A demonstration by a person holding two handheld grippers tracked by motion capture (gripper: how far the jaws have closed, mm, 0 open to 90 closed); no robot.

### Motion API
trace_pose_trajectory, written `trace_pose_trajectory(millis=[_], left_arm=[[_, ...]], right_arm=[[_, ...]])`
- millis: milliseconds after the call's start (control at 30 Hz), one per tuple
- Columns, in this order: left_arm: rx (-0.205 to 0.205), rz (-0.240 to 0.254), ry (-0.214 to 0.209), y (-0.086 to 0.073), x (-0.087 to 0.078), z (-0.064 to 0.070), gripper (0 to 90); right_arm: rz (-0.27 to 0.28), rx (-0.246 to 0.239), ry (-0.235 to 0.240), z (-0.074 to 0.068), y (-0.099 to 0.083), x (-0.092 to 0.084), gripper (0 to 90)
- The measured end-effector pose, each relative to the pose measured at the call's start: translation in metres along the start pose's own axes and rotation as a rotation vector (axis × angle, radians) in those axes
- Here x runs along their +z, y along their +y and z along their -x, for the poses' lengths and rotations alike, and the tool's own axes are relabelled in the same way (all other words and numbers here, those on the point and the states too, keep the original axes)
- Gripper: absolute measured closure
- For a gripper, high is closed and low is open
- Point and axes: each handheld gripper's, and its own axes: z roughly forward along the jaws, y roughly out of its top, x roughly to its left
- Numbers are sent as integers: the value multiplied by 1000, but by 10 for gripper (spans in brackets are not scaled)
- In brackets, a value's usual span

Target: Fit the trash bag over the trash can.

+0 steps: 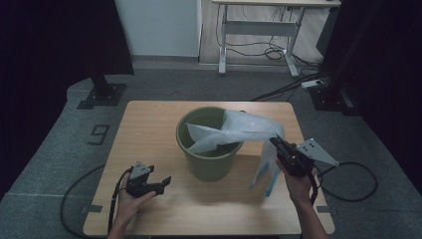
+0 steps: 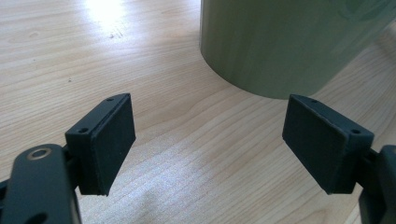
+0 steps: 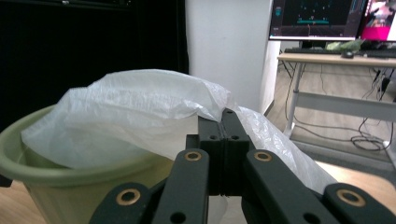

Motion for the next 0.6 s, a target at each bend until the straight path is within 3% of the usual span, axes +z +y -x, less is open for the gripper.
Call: trace_pose_trajectory(millis=[167, 600], left_arm=[[9, 20, -3, 0, -4, 1, 174], [22, 100, -5, 21, -25, 10, 181]], right_arm=[[8, -34, -1, -4, 14, 2, 883], [-14, -68, 34, -16, 20, 19, 882]])
